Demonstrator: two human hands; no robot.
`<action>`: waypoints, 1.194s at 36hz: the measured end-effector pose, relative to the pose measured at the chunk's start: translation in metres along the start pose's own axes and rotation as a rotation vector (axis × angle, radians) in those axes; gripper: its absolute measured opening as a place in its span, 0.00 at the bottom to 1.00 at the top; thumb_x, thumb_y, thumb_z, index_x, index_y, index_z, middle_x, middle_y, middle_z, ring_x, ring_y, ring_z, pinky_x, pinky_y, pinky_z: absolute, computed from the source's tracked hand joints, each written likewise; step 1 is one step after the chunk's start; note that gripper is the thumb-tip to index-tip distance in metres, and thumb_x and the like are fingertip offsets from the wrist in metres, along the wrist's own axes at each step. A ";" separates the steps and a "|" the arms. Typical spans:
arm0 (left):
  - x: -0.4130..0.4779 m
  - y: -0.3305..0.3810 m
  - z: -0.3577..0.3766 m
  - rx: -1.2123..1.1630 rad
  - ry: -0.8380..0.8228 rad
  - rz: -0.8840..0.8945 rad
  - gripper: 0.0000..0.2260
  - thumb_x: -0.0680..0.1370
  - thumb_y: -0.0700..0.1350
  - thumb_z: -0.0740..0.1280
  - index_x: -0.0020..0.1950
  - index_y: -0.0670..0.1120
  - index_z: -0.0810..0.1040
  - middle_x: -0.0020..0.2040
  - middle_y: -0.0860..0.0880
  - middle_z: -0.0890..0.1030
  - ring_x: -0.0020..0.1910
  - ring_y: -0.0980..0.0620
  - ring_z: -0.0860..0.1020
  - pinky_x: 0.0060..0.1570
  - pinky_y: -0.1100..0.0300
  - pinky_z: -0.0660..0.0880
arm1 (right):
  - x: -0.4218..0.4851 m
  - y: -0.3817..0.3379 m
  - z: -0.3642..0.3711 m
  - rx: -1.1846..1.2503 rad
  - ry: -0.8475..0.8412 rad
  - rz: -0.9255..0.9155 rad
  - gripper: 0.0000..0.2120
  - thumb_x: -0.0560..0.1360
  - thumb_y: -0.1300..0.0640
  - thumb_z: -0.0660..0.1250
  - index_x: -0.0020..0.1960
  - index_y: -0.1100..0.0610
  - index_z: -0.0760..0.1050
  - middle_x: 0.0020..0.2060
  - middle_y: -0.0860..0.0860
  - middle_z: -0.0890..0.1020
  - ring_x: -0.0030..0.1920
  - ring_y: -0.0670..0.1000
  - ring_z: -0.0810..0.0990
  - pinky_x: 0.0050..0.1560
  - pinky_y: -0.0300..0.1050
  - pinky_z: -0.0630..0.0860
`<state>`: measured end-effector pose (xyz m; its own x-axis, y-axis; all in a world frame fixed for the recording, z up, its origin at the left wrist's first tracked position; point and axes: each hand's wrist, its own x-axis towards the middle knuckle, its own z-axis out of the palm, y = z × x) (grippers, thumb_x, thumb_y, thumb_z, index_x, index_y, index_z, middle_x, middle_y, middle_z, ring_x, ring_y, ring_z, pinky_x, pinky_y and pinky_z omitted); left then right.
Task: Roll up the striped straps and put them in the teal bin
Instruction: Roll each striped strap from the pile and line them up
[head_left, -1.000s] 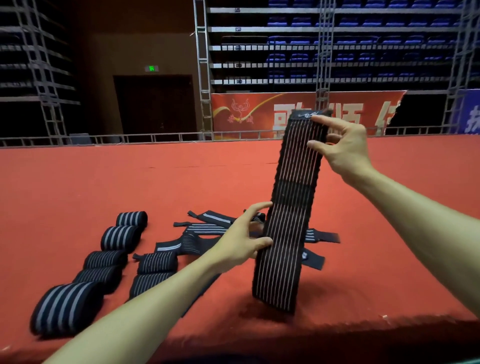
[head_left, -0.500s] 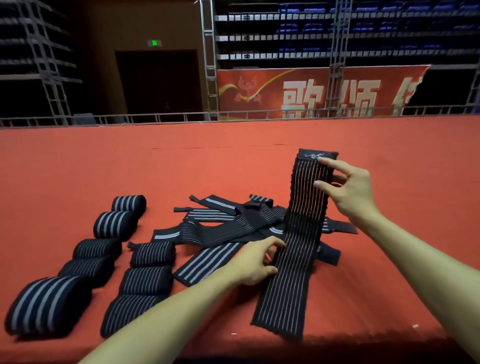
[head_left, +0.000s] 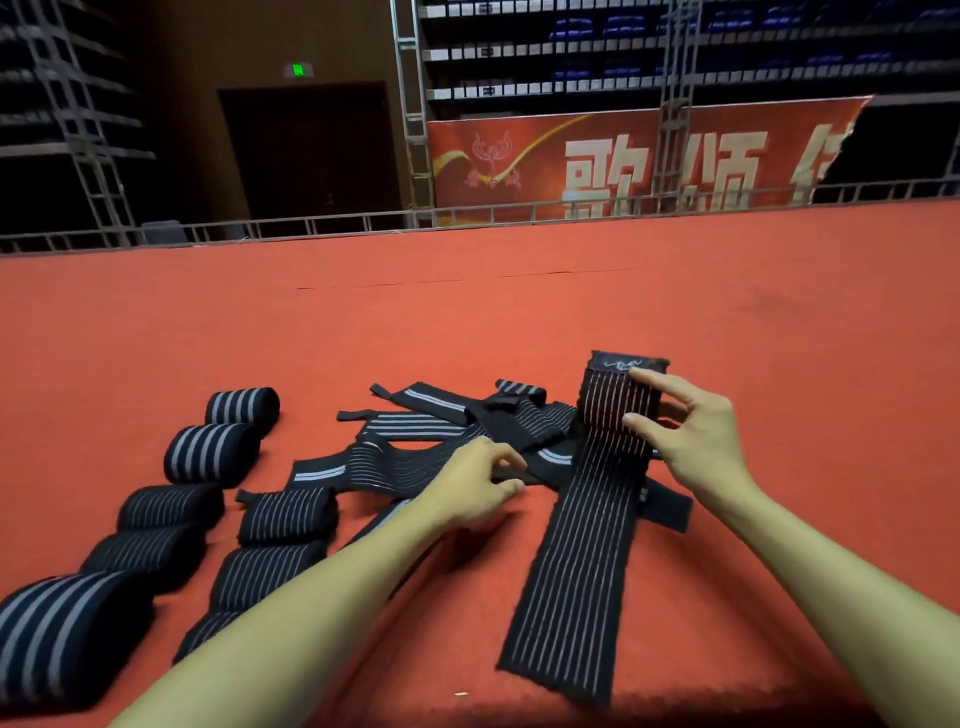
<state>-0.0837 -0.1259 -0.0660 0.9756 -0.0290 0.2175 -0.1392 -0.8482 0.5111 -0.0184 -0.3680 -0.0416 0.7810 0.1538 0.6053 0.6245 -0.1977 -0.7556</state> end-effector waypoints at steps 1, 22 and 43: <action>0.003 -0.003 -0.002 0.018 0.013 -0.012 0.11 0.78 0.44 0.70 0.60 0.46 0.81 0.57 0.45 0.77 0.59 0.49 0.78 0.56 0.66 0.67 | -0.002 0.005 0.002 -0.012 0.001 -0.002 0.25 0.69 0.70 0.76 0.62 0.52 0.79 0.56 0.50 0.83 0.57 0.52 0.82 0.62 0.52 0.78; 0.074 -0.044 0.006 0.089 -0.001 -0.110 0.18 0.81 0.48 0.66 0.70 0.48 0.73 0.65 0.42 0.70 0.67 0.44 0.70 0.70 0.58 0.61 | -0.032 0.053 0.029 -0.047 0.004 0.032 0.26 0.68 0.68 0.77 0.59 0.46 0.79 0.53 0.43 0.82 0.54 0.30 0.77 0.57 0.26 0.69; 0.076 -0.022 -0.022 0.041 -0.187 -0.051 0.24 0.76 0.37 0.70 0.71 0.48 0.73 0.68 0.46 0.76 0.69 0.50 0.72 0.67 0.63 0.66 | -0.035 0.050 0.030 -0.098 0.004 -0.030 0.27 0.67 0.68 0.77 0.58 0.44 0.78 0.49 0.41 0.82 0.50 0.30 0.76 0.54 0.23 0.67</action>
<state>-0.0103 -0.0977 -0.0431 0.9963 -0.0796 0.0316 -0.0850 -0.8720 0.4821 -0.0140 -0.3547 -0.1080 0.7616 0.1576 0.6286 0.6444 -0.2865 -0.7090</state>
